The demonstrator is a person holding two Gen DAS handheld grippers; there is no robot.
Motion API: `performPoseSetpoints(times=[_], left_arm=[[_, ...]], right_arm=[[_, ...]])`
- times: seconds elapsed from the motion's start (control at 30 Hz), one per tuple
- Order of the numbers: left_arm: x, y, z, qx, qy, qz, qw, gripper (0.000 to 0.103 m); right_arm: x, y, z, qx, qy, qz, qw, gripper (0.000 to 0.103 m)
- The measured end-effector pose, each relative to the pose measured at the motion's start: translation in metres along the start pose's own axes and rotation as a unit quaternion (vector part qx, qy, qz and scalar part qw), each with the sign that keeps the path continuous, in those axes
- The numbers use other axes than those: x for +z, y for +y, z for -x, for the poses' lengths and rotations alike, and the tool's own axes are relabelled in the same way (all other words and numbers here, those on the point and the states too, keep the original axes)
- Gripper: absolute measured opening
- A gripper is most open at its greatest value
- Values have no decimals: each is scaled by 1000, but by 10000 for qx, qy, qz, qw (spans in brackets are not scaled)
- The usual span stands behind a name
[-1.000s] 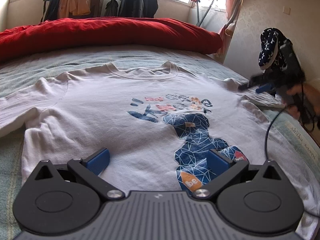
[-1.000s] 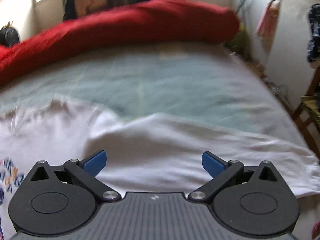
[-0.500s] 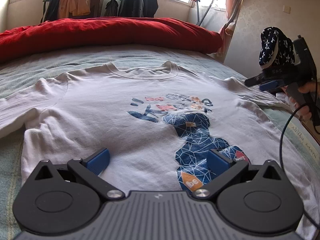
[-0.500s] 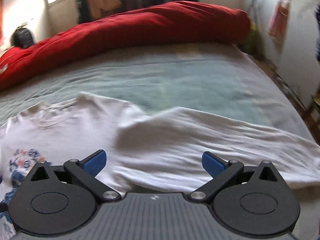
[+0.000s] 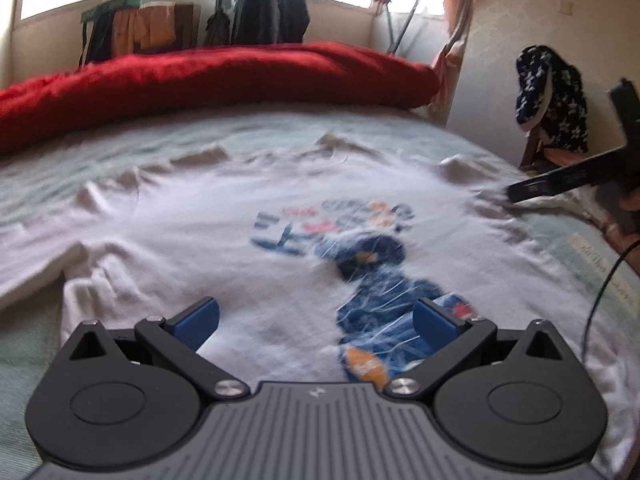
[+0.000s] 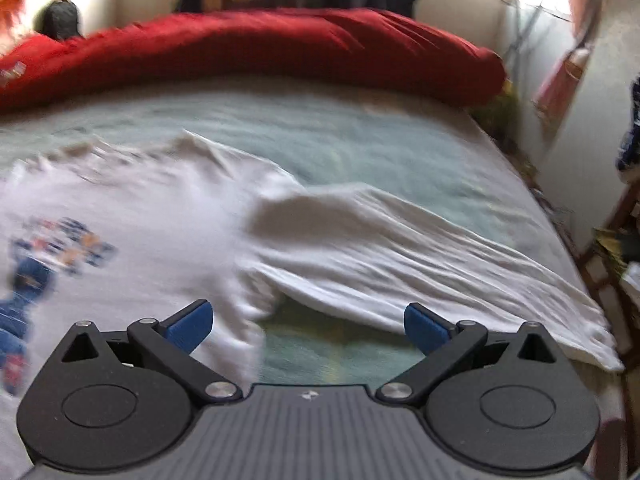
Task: Fold clothes
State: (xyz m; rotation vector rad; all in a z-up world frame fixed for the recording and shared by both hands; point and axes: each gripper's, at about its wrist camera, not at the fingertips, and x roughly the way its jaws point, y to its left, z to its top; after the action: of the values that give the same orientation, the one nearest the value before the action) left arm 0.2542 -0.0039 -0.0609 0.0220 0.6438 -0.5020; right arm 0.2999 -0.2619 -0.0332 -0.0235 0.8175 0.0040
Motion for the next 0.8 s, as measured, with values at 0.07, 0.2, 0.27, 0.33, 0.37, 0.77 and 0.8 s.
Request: performPoseSetpoints(times=[0.07,0.2,0.27,0.33,0.37,0.77,0.8], left_arm=[[3,0,6,-93,-78,97,9999,102],[12,-2,10,44,25,267,9996,102],[19,-2,9,53,174,377,9991,102],[35,-8,7,60,293,351,9989,102],[47,-14,5,78,307,252,9992,102],[207,-72,-140,-705,518,-622,9942,35],[213,-74,-159,-756,599,-708,9928,35]], right_arm=[[-2,13,-2,541,-57,-82,9985,103],[-10,34,-9,1395,-130,-139,9900,103],[-18,40,-17,1657,-112,-148,9860,103],[-23,38,-27,1892,-36,-274,9815,103],[-24,37,-28,2005,-71,-273,9793,103],[-38,20,-36,3353,-525,-346,9400,103],[-36,19,-37,3394,-503,-385,9385,103]])
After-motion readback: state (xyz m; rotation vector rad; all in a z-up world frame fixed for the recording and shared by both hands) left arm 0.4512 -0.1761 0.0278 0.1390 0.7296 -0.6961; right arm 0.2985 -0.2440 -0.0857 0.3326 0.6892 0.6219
